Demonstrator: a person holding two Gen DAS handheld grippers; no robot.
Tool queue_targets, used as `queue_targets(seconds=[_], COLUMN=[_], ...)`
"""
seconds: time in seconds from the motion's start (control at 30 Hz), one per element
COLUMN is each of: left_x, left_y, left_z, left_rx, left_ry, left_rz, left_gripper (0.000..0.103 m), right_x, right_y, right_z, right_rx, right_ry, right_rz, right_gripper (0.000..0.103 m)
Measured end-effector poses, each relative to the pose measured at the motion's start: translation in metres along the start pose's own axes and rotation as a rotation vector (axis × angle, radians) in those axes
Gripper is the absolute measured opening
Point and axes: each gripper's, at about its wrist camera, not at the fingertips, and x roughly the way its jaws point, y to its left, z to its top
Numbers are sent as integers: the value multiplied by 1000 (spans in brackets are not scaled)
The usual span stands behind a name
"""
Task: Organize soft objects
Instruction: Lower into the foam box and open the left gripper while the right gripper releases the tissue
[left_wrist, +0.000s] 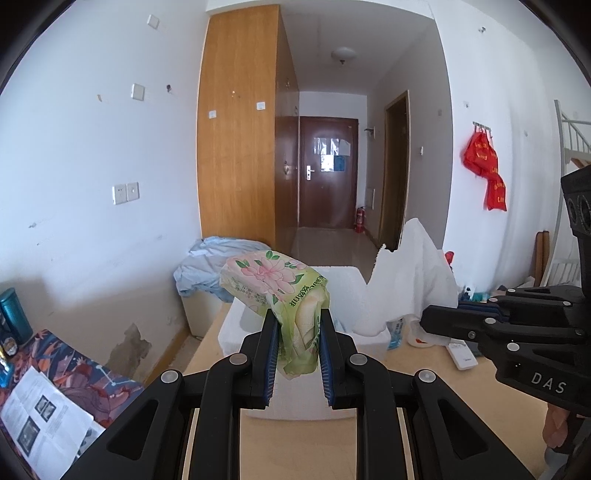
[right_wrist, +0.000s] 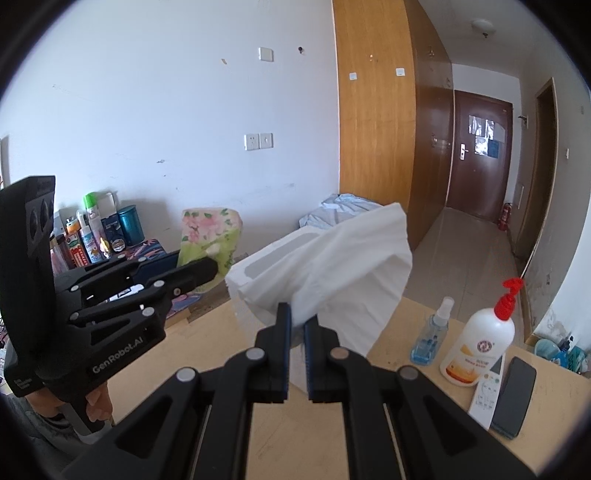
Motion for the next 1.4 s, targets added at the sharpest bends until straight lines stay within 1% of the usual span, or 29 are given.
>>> queue_targets(seconds=[0.47, 0.77, 0.9, 1.07, 1.4], left_x=[46, 73, 85, 104, 117], left_y=[6, 9, 10, 11, 12], left_z=[11, 17, 18, 17, 19], left_rx=[-7, -11, -10, -17, -13], left_ry=[42, 58, 68, 102, 123], left_rz=[-1, 15, 18, 14, 18], left_gripper=[21, 21, 21, 21, 21], right_x=[42, 56, 63, 71, 81], right_y=[-17, -30, -35, -41, -44], right_z=[15, 21, 24, 27, 25], right_rx=[-9, -6, -2, 11, 18], right_ry=[29, 27, 27, 37, 58], right_rz=[35, 45, 35, 40, 43], right_gripper=[9, 9, 9, 9, 9])
